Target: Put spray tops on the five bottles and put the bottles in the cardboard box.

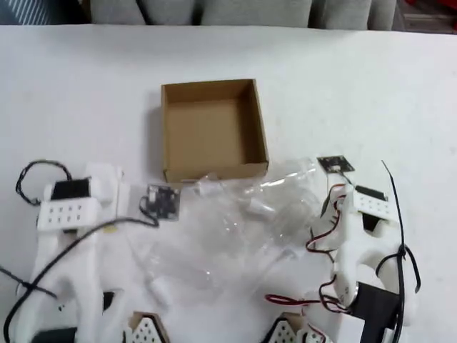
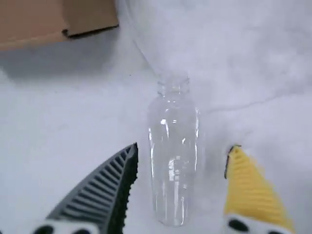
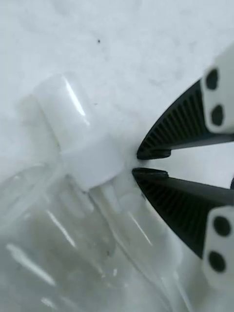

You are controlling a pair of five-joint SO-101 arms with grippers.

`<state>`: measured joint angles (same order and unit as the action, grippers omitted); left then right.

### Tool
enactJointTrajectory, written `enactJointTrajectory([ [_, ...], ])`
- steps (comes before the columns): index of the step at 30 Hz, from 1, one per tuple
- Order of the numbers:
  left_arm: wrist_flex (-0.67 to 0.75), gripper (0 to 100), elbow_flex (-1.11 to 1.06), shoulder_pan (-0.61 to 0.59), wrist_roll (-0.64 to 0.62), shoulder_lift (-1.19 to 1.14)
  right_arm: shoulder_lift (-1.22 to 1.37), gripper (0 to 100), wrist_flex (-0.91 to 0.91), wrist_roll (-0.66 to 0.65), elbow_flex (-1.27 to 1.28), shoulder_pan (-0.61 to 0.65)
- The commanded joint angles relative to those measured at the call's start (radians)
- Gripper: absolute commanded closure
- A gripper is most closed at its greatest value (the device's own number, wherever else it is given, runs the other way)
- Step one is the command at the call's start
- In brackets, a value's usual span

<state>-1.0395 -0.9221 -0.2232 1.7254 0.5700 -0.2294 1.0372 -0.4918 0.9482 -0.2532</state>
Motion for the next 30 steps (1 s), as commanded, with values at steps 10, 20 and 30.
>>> enactJointTrajectory([
  [10, -0.063, 70, 0.313, 0.007, -0.189, -0.386, -0.007, 98.2, -0.035, -0.006, 0.002, 0.015],
  [20, 0.014, 70, 0.315, -0.001, -0.196, -0.516, -0.007, 98.2, -0.035, -0.006, 0.002, 0.015],
  [30, 0.06, 92, 0.305, -0.031, -0.244, -0.532, -0.007, 98.2, -0.035, -0.006, 0.002, 0.015],
])
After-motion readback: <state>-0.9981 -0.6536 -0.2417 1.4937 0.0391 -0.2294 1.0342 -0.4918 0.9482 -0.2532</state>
